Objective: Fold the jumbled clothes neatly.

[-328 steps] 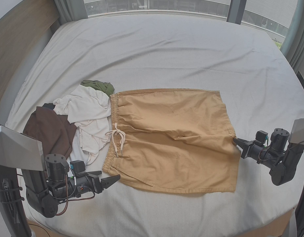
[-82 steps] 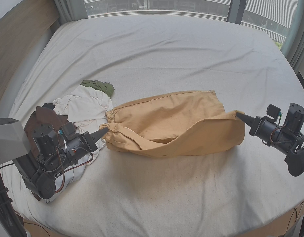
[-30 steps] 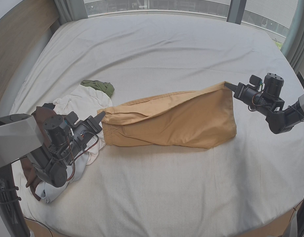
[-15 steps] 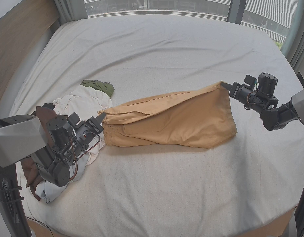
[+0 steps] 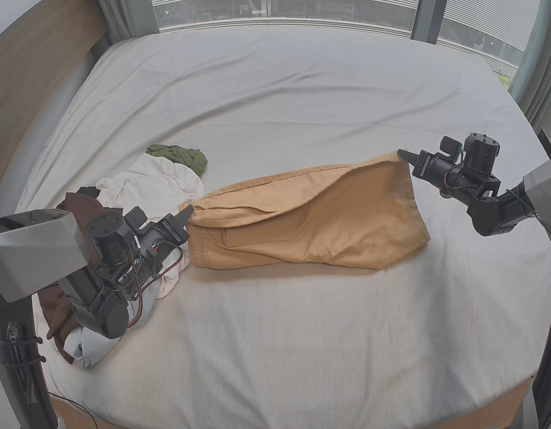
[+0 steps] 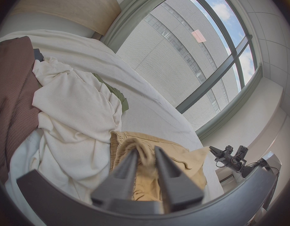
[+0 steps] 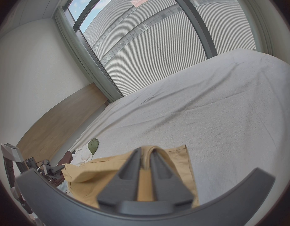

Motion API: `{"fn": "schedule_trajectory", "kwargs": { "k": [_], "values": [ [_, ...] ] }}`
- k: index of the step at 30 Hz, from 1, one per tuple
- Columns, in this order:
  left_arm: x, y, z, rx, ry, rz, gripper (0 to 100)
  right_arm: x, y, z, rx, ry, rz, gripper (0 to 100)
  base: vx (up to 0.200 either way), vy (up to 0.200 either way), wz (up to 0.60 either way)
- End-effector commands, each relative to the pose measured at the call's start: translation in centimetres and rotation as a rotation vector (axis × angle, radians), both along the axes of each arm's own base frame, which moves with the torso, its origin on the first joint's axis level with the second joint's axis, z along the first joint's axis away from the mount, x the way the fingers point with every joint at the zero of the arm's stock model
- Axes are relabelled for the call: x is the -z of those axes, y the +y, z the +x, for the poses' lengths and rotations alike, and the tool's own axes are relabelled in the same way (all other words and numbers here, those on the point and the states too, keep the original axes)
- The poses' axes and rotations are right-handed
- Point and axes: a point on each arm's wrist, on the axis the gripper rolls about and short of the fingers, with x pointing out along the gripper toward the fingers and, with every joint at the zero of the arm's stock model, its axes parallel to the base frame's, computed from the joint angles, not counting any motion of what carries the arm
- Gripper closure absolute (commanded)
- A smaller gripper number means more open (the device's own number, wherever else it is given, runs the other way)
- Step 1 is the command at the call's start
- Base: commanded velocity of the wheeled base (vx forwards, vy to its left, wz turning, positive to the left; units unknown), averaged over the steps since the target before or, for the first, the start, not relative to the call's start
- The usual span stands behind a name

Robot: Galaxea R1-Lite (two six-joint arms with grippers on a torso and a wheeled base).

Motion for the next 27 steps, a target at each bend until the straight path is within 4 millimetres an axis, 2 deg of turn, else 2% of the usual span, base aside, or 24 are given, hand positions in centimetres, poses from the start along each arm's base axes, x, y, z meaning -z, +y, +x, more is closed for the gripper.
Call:
{"fn": "schedule_trajectory", "kwargs": {
  "k": [1, 6, 10, 16, 17, 18, 24, 27],
  "values": [
    [-0.3, 0.2, 0.5, -0.028, -0.021, -0.008, 0, 0.3, 0.2, 0.9, 0.022, -0.015, 0.0, 0, 0.0, 0.0, 0.0],
    [-0.3, 0.4, 0.8, -0.054, -0.023, -0.01, 0, -0.1, 0.6, 0.6, 0.025, -0.045, 0.003, 0, 0.0, 0.0, 0.0],
    [-0.2, 0.5, 0.8, -0.056, -0.022, -0.01, 0, -0.1, 0.9, -0.3, 0.018, -0.047, 0.003, 0, 0.0, 0.0, 0.0],
    [-0.8, 0.5, 0.4, -0.053, -0.029, -0.011, 0, 0.6, 1.5, -3.3, -0.001, 0.024, 0.0, 0, 0.0, 0.0, 0.0],
    [-0.8, 0.5, 0.4, -0.053, -0.029, -0.011, 0, 0.6, 1.5, -3.3, -0.001, 0.024, 0.0, 0, 0.0, 0.0, 0.0],
    [-1.2, 0.2, 0.0, -0.042, -0.031, -0.01, 0, 0.7, 1.8, -4.6, -0.005, 0.05, -0.003, 0, 0.0, 0.0, 0.0],
    [-1.4, 0.0, -1.0, -0.019, -0.02, -0.005, 0, 1.1, 2.5, -7.2, -0.01, 0.106, -0.009, 0, 0.0, 0.0, 0.0],
    [-2.1, 0.2, -1.8, -0.012, -0.009, 0.0, 0, 1.6, 3.3, -9.4, -0.037, 0.156, -0.018, 0, 0.0, 0.0, 0.0]
  ]
}}
